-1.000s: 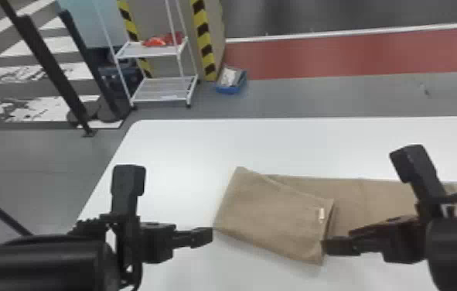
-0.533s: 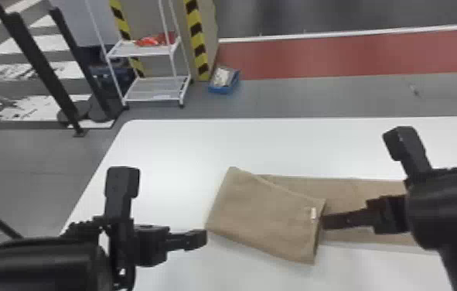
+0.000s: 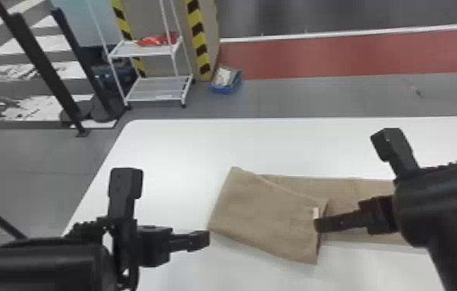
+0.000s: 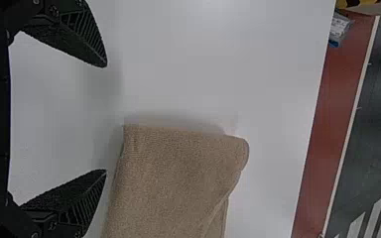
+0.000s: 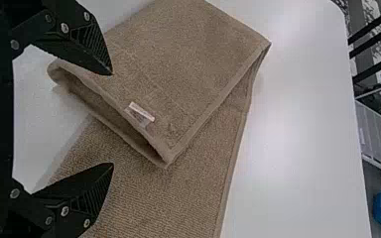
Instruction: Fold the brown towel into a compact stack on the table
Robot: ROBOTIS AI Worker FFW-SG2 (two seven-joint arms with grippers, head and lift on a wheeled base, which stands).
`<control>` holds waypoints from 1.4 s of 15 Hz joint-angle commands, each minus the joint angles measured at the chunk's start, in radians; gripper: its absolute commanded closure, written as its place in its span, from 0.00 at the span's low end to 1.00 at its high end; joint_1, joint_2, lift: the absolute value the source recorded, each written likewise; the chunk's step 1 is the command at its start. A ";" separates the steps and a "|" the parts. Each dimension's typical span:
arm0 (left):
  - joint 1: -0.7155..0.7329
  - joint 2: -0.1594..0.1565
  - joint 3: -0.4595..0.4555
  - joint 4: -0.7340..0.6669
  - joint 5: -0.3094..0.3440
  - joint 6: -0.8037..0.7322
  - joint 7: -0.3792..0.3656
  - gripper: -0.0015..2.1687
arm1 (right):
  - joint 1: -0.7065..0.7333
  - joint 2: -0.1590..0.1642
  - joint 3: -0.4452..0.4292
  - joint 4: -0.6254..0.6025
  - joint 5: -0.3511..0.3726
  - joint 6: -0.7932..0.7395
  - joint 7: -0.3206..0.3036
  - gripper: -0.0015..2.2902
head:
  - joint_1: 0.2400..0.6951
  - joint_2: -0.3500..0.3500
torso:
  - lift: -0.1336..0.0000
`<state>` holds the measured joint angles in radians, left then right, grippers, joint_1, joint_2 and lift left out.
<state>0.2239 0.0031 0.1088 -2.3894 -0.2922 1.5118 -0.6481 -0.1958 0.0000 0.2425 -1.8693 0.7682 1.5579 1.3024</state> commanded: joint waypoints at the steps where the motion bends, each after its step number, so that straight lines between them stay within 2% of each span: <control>1: 0.000 -0.006 0.000 0.004 0.001 0.000 -0.001 0.06 | -0.007 0.001 0.020 0.035 0.006 0.014 0.000 0.12 | 1.00 0.77 | 0.07; 6: 0.002 -0.006 0.014 0.004 0.002 -0.003 -0.007 0.07 | -0.008 0.001 0.044 0.071 0.011 0.014 -0.011 0.12 | 1.00 0.79 | 0.07; 10: 0.008 -0.006 0.017 0.006 0.004 -0.012 -0.008 0.07 | -0.013 0.001 0.052 0.070 0.011 0.014 -0.015 0.13 | 1.00 0.80 | 0.07; 14: 0.011 -0.006 0.019 0.006 0.005 -0.018 -0.010 0.07 | -0.013 0.001 0.051 0.070 0.010 0.014 -0.018 0.18 | 1.00 0.80 | 0.07; 21: 0.014 -0.006 0.022 0.006 0.005 -0.018 -0.010 0.07 | -0.014 0.001 0.047 0.041 0.002 0.014 -0.025 0.18 | 1.00 0.80 | 0.07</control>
<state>0.2374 0.0031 0.1294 -2.3835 -0.2868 1.4934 -0.6580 -0.2088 0.0000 0.2896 -1.8235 0.7701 1.5578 1.2792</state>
